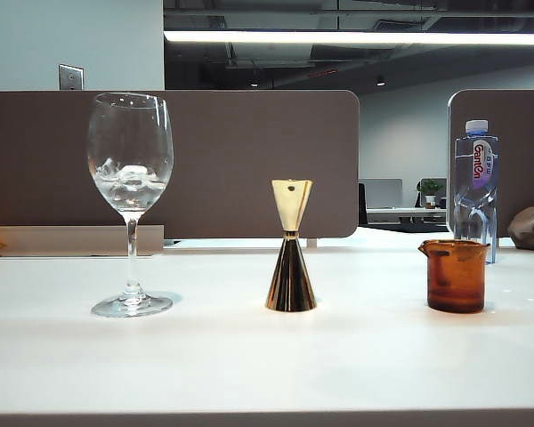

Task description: Pick up the small amber measuring cup and pour the water in it into the jigger, then pick up the jigger and pour the water in it into the wine glass.

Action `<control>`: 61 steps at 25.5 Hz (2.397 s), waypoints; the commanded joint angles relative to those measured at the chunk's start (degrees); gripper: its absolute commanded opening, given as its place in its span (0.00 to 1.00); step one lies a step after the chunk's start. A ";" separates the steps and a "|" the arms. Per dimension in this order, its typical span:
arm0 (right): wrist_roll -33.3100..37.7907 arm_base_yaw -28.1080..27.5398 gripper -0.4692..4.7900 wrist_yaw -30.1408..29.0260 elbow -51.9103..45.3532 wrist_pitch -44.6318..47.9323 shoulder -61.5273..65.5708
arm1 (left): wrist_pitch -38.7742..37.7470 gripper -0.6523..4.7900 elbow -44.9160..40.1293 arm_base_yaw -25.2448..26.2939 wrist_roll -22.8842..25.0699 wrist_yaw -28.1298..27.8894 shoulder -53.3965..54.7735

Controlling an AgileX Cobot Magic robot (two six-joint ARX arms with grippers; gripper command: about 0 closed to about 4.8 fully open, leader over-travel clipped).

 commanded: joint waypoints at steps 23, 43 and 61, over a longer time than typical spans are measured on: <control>-0.55 -0.22 0.08 -0.11 -0.42 -11.26 0.02 | -0.20 0.12 0.15 0.07 0.07 0.20 0.07; -0.55 -0.22 0.08 -0.11 -0.42 -11.26 0.02 | 12.11 0.12 -6.75 0.07 7.13 0.15 0.04; -0.55 -0.22 0.08 -0.11 -0.42 -11.26 0.02 | 77.29 0.12 -52.89 0.09 15.87 -2.40 -7.19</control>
